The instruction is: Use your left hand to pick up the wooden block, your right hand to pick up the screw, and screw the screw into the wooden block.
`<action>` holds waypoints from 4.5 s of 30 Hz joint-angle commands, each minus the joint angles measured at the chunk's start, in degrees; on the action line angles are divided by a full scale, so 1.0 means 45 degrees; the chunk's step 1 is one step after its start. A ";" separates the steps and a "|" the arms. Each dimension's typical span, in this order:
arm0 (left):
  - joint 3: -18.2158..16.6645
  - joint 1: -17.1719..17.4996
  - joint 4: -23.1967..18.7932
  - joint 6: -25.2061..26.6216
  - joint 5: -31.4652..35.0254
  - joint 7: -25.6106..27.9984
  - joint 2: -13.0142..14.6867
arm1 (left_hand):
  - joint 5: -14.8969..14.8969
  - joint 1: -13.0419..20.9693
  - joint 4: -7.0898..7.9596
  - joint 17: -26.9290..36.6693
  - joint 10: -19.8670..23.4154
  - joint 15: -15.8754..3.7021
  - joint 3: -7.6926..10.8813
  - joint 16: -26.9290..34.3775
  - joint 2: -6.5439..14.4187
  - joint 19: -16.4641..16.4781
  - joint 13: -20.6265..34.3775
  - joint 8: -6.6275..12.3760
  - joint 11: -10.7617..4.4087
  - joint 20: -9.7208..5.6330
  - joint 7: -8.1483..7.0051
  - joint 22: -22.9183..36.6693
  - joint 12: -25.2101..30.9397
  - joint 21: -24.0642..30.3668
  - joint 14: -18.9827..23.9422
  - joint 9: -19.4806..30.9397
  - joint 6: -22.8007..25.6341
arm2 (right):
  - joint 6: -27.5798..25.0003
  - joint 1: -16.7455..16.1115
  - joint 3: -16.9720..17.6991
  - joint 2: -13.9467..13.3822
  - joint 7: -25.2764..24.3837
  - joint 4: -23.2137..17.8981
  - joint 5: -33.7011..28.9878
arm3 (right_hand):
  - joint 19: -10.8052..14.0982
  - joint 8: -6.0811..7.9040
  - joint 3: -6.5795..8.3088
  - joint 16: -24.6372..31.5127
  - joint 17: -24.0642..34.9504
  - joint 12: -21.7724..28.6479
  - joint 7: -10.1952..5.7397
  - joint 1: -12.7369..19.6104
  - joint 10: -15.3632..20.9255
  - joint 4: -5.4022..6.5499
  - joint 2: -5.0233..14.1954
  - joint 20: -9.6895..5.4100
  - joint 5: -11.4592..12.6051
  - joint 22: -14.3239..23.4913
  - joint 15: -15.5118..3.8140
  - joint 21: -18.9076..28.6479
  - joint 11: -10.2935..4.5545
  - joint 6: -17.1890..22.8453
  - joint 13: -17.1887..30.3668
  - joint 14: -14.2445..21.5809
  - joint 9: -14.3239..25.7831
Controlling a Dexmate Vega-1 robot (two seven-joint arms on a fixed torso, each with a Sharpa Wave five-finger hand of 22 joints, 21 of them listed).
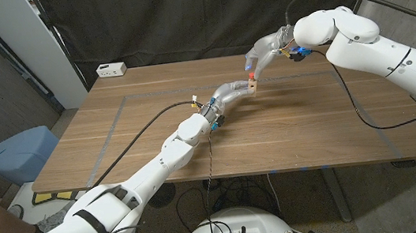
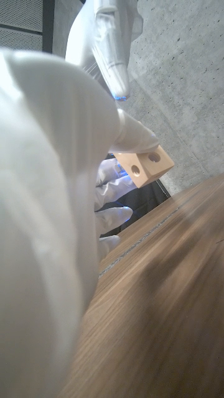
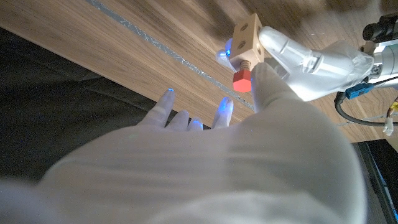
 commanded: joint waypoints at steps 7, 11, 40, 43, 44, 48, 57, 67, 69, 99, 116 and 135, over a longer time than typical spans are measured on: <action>0.0022 -0.0021 0.0077 0.0049 -0.0006 -0.0016 -0.0023 | 0.0081 -0.0021 -0.0006 0.0037 0.0107 -0.0743 0.0079 -0.0005 0.0098 -0.0030 0.0069 0.0076 -0.0027 0.0127 0.0058 0.0044 -0.0053 0.0039 0.0118 0.0052 0.0684 | 0.0027 -0.0037 -0.0004 0.0095 0.0044 0.0105 -0.0158 | 0.0193 0.0311 0.0016 0.0189 0.0064 0.0153 0.0121 0.0138 0.0256 0.0088 0.0079 -0.0124 -0.0003 0.0063 -0.0158 0.0130 -0.0090 0.0612 0.0024 0.0153 0.0092; 0.0020 -0.0038 0.0130 0.0035 -0.0031 -0.0044 -0.0046 | 0.0084 -0.0032 0.0004 0.0037 0.0108 -0.0730 0.0090 -0.0009 0.0109 -0.0030 0.0070 0.0070 0.0003 0.0138 0.0050 0.0044 -0.0053 0.0040 0.0117 0.0051 0.0676 | 0.0017 -0.0045 -0.0019 0.0140 -0.0002 0.0139 -0.0203 | 0.0260 0.0451 -0.0001 0.0241 0.0079 0.0184 0.0181 0.0124 0.0372 0.0119 0.0131 -0.0146 -0.0009 0.0064 -0.0213 0.0149 -0.0074 0.0864 0.0023 0.0251 0.0143; 0.0059 -0.0172 0.0405 0.0017 -0.0051 -0.0122 -0.0169 | 0.0085 -0.0034 0.0005 0.0038 0.0091 -0.0740 0.0093 -0.0014 0.0112 -0.0027 0.0079 0.0078 0.0019 0.0133 0.0048 0.0044 -0.0060 0.0045 0.0109 0.0064 0.0697 | 0.0004 -0.0141 -0.0055 0.0300 -0.0354 0.0435 -0.0157 | 0.0790 0.1131 -0.0138 0.0463 0.0125 0.0281 0.0595 0.0083 0.0977 0.0174 0.0375 -0.0377 -0.0035 0.0070 -0.0430 0.0262 -0.0069 0.1901 0.0013 0.0752 0.0412; 0.0059 -0.0214 0.0516 -0.0030 -0.0067 -0.0150 -0.0210 | 0.0083 -0.0029 -0.0004 0.0036 0.0106 -0.0749 0.0087 -0.0014 0.0096 -0.0030 0.0081 0.0073 -0.0003 0.0123 0.0029 0.0044 -0.0054 0.0044 0.0112 0.0062 0.0689 | -0.0015 -0.0116 -0.0081 0.0324 -0.0370 0.0484 -0.0180 | 0.0809 0.1170 -0.0150 0.0467 0.0126 0.0283 0.0593 0.0082 0.1008 0.0174 0.0381 -0.0384 -0.0037 0.0070 -0.0433 0.0263 -0.0061 0.1953 0.0012 0.0763 0.0427; 0.0060 -0.0230 0.0553 -0.0049 -0.0071 -0.0163 -0.0223 | 0.0083 -0.0033 0.0002 0.0039 0.0100 -0.0747 0.0086 -0.0010 0.0103 -0.0032 0.0082 0.0068 0.0001 0.0129 0.0051 0.0044 -0.0056 0.0043 0.0117 0.0062 0.0677 | 0.0000 -0.0110 -0.0080 0.0338 -0.0383 0.0516 -0.0160 | 0.0812 0.1204 -0.0157 0.0472 0.0129 0.0288 0.0619 0.0079 0.1036 0.0178 0.0391 -0.0385 -0.0039 0.0070 -0.0440 0.0259 -0.0063 0.2008 0.0012 0.0775 0.0438; 0.0064 -0.0292 0.0689 -0.0091 -0.0092 -0.0216 -0.0270 | 0.0084 -0.0032 0.0003 0.0041 0.0124 -0.0740 0.0087 -0.0009 0.0108 -0.0030 0.0078 0.0069 -0.0009 0.0135 0.0066 0.0044 -0.0049 0.0044 0.0115 0.0062 0.0680 | 0.0016 -0.0064 -0.0127 0.0381 -0.0397 0.0609 -0.0183 | 0.0877 0.1308 -0.0178 0.0508 0.0136 0.0303 0.0655 0.0069 0.1125 0.0188 0.0423 -0.0418 -0.0041 0.0071 -0.0459 0.0270 -0.0053 0.2174 0.0010 0.0860 0.0470; 0.0070 -0.0459 0.1046 -0.0217 -0.0148 -0.0363 -0.0393 | 0.0086 -0.0020 -0.0003 0.0040 0.0100 -0.0731 0.0093 -0.0009 0.0111 -0.0032 0.0077 0.0066 -0.0009 0.0130 0.0073 0.0044 -0.0062 0.0044 0.0119 0.0066 0.0674 | 0.0039 0.0005 -0.0185 0.0466 -0.0438 0.0788 -0.0144 | 0.0973 0.1516 -0.0224 0.0535 0.0143 0.0323 0.0686 0.0074 0.1284 0.0182 0.0458 -0.0411 -0.0042 0.0071 -0.0474 0.0278 -0.0063 0.2498 0.0007 0.0937 0.0535; 0.0070 -0.0582 0.1327 -0.0306 -0.0181 -0.0434 -0.0500 | 0.0087 -0.0019 0.0000 0.0042 0.0103 -0.0735 0.0097 -0.0012 0.0122 -0.0030 0.0081 0.0076 0.0009 0.0134 0.0060 0.0044 -0.0059 0.0045 0.0111 0.0077 0.0688 | 0.0179 0.0066 -0.0206 0.0545 -0.0517 0.1013 0.0025 | 0.1358 0.1736 -0.0292 0.0597 0.0159 0.0303 0.0832 0.0110 0.1427 0.0163 0.0519 -0.1087 -0.0037 0.0060 -0.0482 0.0354 0.0037 0.2667 0.0003 0.1125 0.0655; 0.0069 -0.0601 0.1389 -0.0332 -0.0196 -0.0455 -0.0526 | 0.0088 -0.0024 0.0002 0.0041 0.0112 -0.0732 0.0098 -0.0018 0.0119 -0.0031 0.0078 0.0074 0.0010 0.0133 0.0052 0.0044 -0.0058 0.0045 0.0101 0.0077 0.0686 | 0.0169 0.0089 -0.0227 0.0565 -0.0524 0.1057 0.0022 | 0.1377 0.1758 -0.0299 0.0599 0.0162 0.0299 0.0836 0.0111 0.1432 0.0163 0.0523 -0.1102 -0.0036 0.0058 -0.0488 0.0354 0.0050 0.2690 0.0003 0.1134 0.0665; 0.0075 -0.0818 0.1876 -0.0467 -0.0267 -0.0628 -0.0703 | 0.0086 -0.0018 -0.0002 0.0043 0.0089 -0.0745 0.0093 -0.0013 0.0115 -0.0023 0.0083 0.0071 0.0019 0.0131 0.0055 0.0043 -0.0071 0.0047 0.0109 0.0078 0.0687 | 0.0127 0.0058 -0.0236 0.0594 -0.0843 0.1255 0.0180 | 0.1797 0.2194 -0.0427 0.0707 0.0229 0.0368 0.1019 0.0000 0.1902 0.0225 0.0615 -0.1294 -0.0044 0.0039 -0.0582 0.0367 0.0078 0.3180 -0.0002 0.1477 0.0843; 0.0089 -0.0843 0.1914 -0.0405 -0.0282 -0.0668 -0.0712 | 0.0094 -0.0012 0.0002 0.0043 0.0057 -0.0717 0.0111 -0.0019 0.0133 -0.0027 0.0067 0.0061 0.0025 0.0139 0.0050 0.0044 -0.0095 0.0045 0.0106 0.0081 0.0667 | -0.0180 -0.0094 -0.0276 0.0512 -0.1033 0.1079 0.0063 | 0.2095 0.2570 -0.0802 0.0754 0.0273 0.0408 0.1124 -0.0681 0.2276 0.0445 0.0423 -0.1343 -0.0062 0.0035 -0.0566 0.0349 0.0172 0.3669 -0.0005 0.1716 0.0983; 0.0085 -0.0741 0.1723 -0.0308 -0.0293 -0.0648 -0.0627 | 0.0104 0.0022 -0.0020 0.0036 0.0063 -0.0720 0.0133 -0.0024 0.0134 -0.0023 0.0013 0.0049 0.0003 0.0141 0.0050 0.0044 -0.0127 0.0048 0.0107 0.0080 0.0650 | -0.0436 -0.0229 -0.0578 0.0528 -0.1218 0.0716 -0.0980 | 0.2472 0.3165 -0.1276 0.0882 0.0329 0.0524 0.1332 -0.1723 0.3005 0.0817 0.0498 -0.1322 -0.0021 0.0040 -0.0540 0.0323 0.0209 0.4608 -0.0008 0.2167 0.1170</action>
